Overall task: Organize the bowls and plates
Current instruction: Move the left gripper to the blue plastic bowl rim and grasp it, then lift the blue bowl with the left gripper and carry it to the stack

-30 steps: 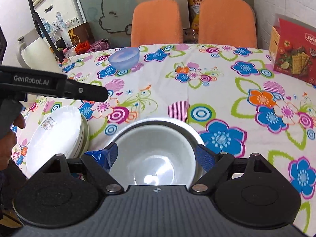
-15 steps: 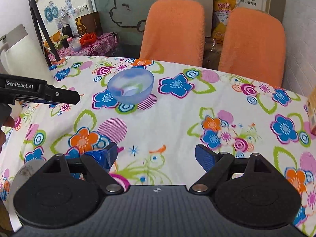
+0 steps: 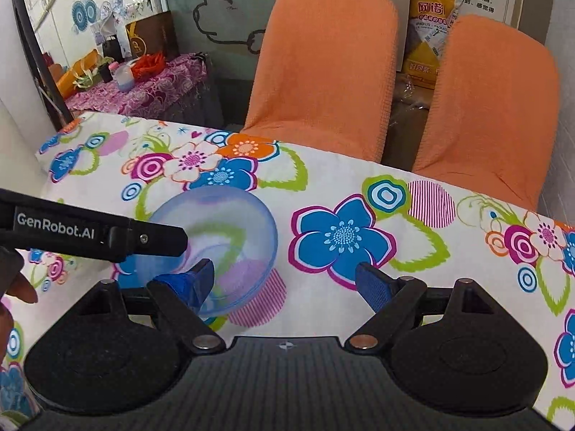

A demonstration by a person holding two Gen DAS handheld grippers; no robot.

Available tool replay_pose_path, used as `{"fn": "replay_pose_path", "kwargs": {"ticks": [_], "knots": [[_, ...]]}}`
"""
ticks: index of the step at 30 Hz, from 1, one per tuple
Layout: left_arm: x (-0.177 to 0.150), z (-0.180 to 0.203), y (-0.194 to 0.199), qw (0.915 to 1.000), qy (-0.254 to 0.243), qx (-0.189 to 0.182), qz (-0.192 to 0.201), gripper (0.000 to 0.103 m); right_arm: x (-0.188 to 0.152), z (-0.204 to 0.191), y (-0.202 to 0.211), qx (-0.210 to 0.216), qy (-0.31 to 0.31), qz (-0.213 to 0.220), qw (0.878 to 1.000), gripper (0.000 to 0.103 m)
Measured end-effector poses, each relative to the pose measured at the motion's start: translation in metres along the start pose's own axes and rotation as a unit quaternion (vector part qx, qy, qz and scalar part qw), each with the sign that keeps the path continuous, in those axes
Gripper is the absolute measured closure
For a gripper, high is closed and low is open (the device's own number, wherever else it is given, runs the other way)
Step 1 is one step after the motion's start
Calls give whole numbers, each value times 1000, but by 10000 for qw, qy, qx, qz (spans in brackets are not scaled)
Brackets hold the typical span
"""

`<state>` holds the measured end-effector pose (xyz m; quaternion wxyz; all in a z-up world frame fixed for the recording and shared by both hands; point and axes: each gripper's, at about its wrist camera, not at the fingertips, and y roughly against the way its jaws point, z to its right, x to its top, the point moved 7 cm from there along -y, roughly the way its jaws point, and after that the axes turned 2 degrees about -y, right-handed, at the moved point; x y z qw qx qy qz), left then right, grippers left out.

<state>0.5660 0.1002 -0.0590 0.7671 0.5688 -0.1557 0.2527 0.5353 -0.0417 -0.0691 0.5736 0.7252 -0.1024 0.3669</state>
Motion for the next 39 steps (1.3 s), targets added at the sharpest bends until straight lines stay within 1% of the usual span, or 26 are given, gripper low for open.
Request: {"fn": "replay_pose_path", "kwargs": {"ticks": [4,7,10,17,20,22,24,25,27,29,32,34,35,36,37,39], "knots": [[3,-8,-18,9998,81,81,-139,30,-2,-3,-18,8,92,-112,9999,30],[7,-9,-24,9997,-57,201,-97,30,-6,-10,-26,45,262,-199,9995,30],[8,-8,-28,9995,-155,264,-58,30,-5,-13,-28,113,256,-143,9995,30],[8,-5,-31,9990,-300,314,42,31,-7,-13,-28,127,245,29,9996,28],[7,-3,-31,9986,-371,387,43,32,-6,-14,-27,71,179,-124,9997,28],[6,-2,-31,9982,-420,431,27,32,-7,-17,-24,208,124,-220,9995,28],[6,-2,-31,9984,-406,405,-17,32,-10,-19,-17,442,16,-224,9988,28],[6,-3,-30,9987,-356,356,-40,32,-10,-18,-13,476,-8,-192,9987,28],[7,-5,-29,9994,-241,239,-82,32,-11,-14,-10,354,10,-167,9992,28],[7,-3,-29,9995,-187,231,-92,32,-12,-14,-14,362,-9,-235,9991,28],[5,4,-30,9996,-200,175,-139,37,-13,-19,-15,527,-54,-252,9983,28],[5,7,-30,9996,-195,121,-162,47,-14,-23,-14,587,-18,-265,9979,28],[5,7,-30,9995,-207,195,-152,55,-15,-26,-14,617,12,-292,9977,28],[6,8,-31,9994,-201,235,-145,60,-16,-28,-13,656,22,-308,9974,28],[6,9,-31,9994,-208,214,-157,63,-16,-31,-14,689,22,-318,9971,28],[5,14,-33,9993,-263,59,-250,78,-15,-35,-15,614,125,-329,9975,29]]}}
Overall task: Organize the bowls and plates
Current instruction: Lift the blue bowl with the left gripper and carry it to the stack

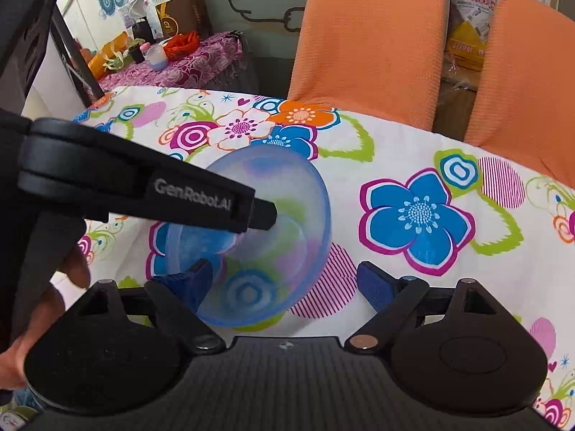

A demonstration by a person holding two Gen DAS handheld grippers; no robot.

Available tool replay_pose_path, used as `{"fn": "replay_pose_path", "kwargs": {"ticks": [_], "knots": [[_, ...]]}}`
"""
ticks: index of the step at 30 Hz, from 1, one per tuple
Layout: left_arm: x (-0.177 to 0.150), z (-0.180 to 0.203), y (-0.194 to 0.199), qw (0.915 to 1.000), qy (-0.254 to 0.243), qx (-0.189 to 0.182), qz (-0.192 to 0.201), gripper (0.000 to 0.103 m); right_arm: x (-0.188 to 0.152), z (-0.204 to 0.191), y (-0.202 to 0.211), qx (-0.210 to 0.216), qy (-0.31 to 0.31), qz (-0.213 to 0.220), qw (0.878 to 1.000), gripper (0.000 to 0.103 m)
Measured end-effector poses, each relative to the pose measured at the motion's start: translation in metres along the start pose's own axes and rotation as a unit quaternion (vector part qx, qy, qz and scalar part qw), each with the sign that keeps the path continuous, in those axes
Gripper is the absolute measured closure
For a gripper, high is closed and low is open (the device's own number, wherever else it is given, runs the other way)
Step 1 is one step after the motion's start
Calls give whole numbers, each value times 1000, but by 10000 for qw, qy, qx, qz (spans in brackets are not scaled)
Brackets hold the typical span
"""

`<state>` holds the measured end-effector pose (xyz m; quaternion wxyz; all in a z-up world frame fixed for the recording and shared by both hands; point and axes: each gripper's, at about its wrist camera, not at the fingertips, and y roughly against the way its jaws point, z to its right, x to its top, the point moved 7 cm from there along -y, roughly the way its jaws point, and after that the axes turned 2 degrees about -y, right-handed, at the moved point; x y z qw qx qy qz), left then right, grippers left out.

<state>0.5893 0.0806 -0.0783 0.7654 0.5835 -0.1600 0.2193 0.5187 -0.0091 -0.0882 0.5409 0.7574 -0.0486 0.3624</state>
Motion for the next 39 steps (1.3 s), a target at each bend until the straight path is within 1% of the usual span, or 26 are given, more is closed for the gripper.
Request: {"fn": "replay_pose_path", "kwargs": {"ticks": [2,3,5,7,9,12,15,20,24,28,33,36,39], "knots": [[0,4,-1,9996,64,-236,-141,78,1,-4,-1,25,71,1,10000,29],[1,5,-1,9994,22,-283,-191,79,1,-4,0,92,44,-9,9999,29],[1,4,-3,9989,9,-377,-273,79,2,-4,3,378,-134,-99,9991,29],[3,0,-3,9978,159,-522,-371,79,1,-3,3,531,-324,-182,9979,29],[2,-1,-3,9961,280,-703,-462,79,2,-3,4,573,-367,-219,9974,29],[1,0,-2,9957,354,-698,-490,80,0,-7,6,557,-398,-230,9974,29],[-2,2,2,9955,324,-717,-519,80,-2,-13,14,502,-253,-162,9983,30],[-7,9,21,9956,317,-754,-448,80,-5,-20,33,425,-204,-96,9988,30],[-18,19,39,9952,334,-799,-453,80,-14,-24,53,372,-245,-103,9990,30],[-38,39,64,9950,280,-860,-426,80,-31,-27,85,276,-255,-54,9993,30],[-78,87,103,9935,46,-1091,-326,80,-71,-25,141,-27,-328,127,9994,30],[-112,124,122,9913,-161,-1262,-329,80,-103,-19,173,-239,-434,204,9986,29],[-151,157,131,9887,-381,-1389,-412,80,-139,-10,199,-421,-587,211,9972,29]]}}
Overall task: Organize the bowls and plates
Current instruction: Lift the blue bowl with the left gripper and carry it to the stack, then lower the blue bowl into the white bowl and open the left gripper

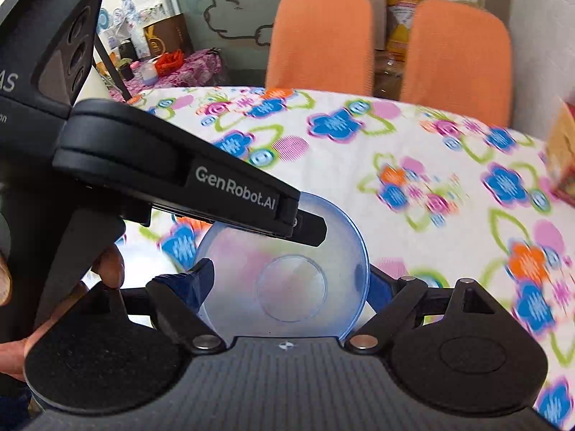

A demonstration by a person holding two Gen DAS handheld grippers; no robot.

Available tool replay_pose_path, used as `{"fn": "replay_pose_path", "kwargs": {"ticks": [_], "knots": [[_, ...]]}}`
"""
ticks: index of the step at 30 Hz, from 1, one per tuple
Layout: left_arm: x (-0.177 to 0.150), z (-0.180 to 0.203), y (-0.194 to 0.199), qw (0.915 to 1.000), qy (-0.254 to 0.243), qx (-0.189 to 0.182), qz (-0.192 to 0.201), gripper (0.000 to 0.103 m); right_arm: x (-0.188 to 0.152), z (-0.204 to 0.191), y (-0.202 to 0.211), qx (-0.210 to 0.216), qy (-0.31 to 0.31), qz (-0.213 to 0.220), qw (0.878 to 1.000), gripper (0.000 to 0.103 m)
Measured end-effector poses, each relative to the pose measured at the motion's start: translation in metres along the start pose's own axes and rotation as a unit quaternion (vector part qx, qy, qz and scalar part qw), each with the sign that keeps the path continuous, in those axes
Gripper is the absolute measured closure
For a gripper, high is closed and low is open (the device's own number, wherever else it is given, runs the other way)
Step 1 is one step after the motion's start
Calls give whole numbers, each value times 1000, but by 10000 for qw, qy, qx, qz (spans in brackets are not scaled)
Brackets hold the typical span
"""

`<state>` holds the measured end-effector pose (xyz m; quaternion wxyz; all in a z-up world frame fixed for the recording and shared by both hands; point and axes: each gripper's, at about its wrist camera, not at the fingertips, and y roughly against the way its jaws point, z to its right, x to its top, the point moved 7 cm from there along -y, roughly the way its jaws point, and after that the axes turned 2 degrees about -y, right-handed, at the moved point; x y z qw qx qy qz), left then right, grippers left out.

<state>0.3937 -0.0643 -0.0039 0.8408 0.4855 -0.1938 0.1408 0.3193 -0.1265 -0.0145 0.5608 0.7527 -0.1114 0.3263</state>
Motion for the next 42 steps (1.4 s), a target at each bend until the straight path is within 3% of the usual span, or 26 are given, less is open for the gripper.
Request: {"fn": "replay_pose_path", "kwargs": {"ticks": [6,14,21,25,29,31,34,42], "knots": [[-60,48,-17,9988,-383,-68,-288,80,-52,22,26,-195,-287,-43,9994,29],[-85,57,-23,9976,-677,110,-114,76,-81,37,29,-88,-582,49,9983,29],[-81,47,8,9955,-723,173,596,48,-97,65,71,-656,-843,1019,9890,29],[-96,37,31,9885,-881,525,1110,32,-129,69,80,-1122,-1097,1487,9763,29],[-122,18,50,9817,-819,808,1516,29,-157,68,80,-852,-1798,1818,9630,29],[-128,12,48,9831,-836,839,1394,29,-154,65,72,-656,-1683,1606,9703,29],[-125,9,40,9835,-929,869,1289,29,-145,68,66,-952,-1570,1563,9705,29],[-119,11,9,9831,-1265,925,947,29,-133,77,42,-1074,-1450,1290,9751,29]]}}
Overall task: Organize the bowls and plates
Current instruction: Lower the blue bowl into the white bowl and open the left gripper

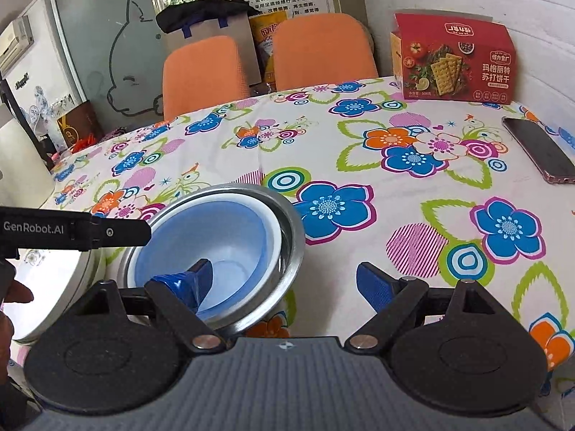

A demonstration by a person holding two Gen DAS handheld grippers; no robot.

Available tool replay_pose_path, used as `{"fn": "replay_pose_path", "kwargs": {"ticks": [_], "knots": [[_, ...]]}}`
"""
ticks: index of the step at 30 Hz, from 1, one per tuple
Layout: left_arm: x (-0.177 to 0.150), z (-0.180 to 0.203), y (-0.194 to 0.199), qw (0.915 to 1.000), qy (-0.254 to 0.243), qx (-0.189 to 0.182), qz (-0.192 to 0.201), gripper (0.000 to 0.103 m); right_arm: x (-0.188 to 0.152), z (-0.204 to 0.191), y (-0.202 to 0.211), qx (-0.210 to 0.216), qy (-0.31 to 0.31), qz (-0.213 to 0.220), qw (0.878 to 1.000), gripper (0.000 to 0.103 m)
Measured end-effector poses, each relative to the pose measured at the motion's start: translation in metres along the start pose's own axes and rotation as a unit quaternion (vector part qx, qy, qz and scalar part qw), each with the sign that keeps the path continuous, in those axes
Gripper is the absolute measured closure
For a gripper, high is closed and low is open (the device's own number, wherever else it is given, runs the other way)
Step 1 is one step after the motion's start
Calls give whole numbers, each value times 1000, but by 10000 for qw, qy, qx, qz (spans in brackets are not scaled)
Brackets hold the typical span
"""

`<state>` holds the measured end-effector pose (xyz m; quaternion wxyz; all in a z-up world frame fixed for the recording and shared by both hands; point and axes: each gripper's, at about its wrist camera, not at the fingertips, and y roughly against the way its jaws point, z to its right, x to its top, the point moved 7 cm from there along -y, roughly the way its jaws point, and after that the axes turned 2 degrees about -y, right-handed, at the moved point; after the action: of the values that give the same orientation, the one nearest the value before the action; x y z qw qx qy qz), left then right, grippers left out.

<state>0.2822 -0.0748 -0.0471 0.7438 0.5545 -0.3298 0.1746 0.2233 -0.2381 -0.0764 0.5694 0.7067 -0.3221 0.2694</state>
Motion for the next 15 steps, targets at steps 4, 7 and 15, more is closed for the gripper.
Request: {"fn": "replay_pose_path", "kwargs": {"ticks": [4,7,15], "knots": [[0,5,-19,9996,-180,-50,-225,29,2,0,-14,-100,118,-141,9998,29],[0,7,-32,9990,-308,103,-309,29,0,-1,-23,-184,236,-242,9993,29],[-1,19,-52,9960,-731,258,-436,29,-5,-5,-35,-235,492,-324,9980,27]]}}
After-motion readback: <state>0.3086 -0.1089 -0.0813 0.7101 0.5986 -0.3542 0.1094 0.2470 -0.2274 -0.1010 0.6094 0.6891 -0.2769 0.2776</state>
